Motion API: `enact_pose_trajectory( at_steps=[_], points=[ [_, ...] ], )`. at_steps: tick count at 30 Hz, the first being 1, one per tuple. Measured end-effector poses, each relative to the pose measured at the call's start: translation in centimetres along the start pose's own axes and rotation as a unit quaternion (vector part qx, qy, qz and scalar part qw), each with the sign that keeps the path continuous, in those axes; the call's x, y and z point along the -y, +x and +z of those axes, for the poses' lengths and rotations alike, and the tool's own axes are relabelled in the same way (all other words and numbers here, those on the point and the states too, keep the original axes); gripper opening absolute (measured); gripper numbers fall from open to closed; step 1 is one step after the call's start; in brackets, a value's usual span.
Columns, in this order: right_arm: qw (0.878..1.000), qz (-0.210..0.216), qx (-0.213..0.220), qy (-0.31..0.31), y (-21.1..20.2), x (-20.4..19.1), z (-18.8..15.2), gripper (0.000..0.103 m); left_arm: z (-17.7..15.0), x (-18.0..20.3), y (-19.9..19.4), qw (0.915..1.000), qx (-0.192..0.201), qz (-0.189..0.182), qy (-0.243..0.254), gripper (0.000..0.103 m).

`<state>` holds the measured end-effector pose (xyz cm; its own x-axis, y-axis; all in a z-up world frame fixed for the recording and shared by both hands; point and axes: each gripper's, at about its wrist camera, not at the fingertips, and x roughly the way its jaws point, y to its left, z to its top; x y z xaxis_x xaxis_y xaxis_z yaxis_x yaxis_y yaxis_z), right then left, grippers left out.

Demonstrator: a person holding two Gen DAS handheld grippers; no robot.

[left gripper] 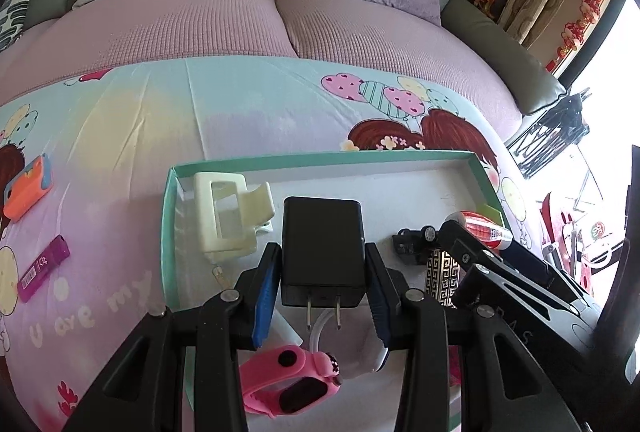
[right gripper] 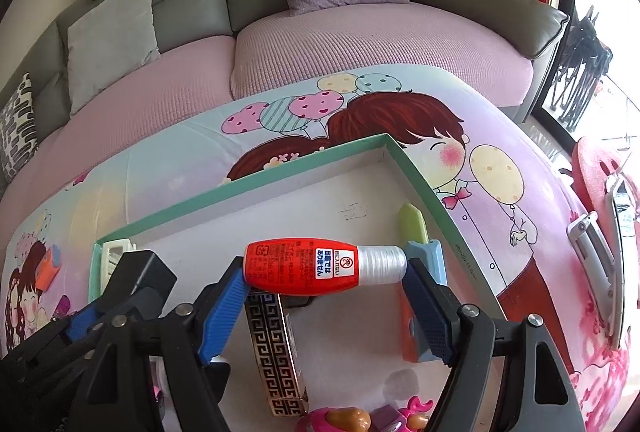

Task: Organize rigid objects
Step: 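Carry the glue bottle and charger into the green tray and open both tools, then withdraw both tools from the tray back toward the remaining items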

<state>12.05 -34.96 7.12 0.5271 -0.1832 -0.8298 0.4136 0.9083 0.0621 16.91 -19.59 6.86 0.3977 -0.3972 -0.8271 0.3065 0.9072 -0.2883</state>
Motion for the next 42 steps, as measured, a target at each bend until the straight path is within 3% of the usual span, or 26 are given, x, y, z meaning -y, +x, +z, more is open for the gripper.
enact_pose_trajectory(
  at_steps=[7,16,20,21,23,27,33,37,42],
  points=[
    [1.0,0.008,-0.001,0.0,-0.1,-0.1,0.0,0.081,0.2,-0.2,-1.0,1.0,0.004,-0.006,-0.002,0.049],
    [0.999,0.026,0.034,-0.006,-2.3,-0.7,0.5,0.081,0.8,-1.9,-4.0,0.9987,0.045,-0.003,-0.023,0.052],
    [0.999,0.036,0.03,-0.01,-2.2,-1.3,0.5,0.082,1.0,-3.3,-4.8,0.9972,0.058,0.027,-0.038,0.064],
    [0.999,0.037,0.028,-0.011,-2.0,-1.4,0.5,0.085,1.0,-3.8,-4.9,0.9966,0.061,0.036,-0.042,0.066],
    [0.999,0.041,0.028,-0.015,-1.8,-1.7,0.4,0.101,1.1,-4.9,-5.1,0.9948,0.066,0.055,-0.055,0.069],
    [0.998,0.053,0.026,-0.033,-1.6,-2.9,0.1,0.103,0.9,-7.3,-5.2,0.9896,0.068,0.094,-0.085,0.087],
    [0.996,0.072,0.028,-0.05,-1.5,-4.4,-0.2,0.103,0.4,-10.1,-5.6,0.9778,0.077,0.163,-0.107,0.092],
    [0.994,0.095,0.03,-0.053,-1.6,-5.6,-0.4,0.103,0.1,-12.1,-6.1,0.9725,0.077,0.181,-0.124,0.094],
    [0.985,0.146,0.041,-0.077,-2.4,-8.8,-0.9,0.103,-0.7,-15.4,-8.1,0.9585,0.097,0.21,-0.167,0.094]
  ],
)
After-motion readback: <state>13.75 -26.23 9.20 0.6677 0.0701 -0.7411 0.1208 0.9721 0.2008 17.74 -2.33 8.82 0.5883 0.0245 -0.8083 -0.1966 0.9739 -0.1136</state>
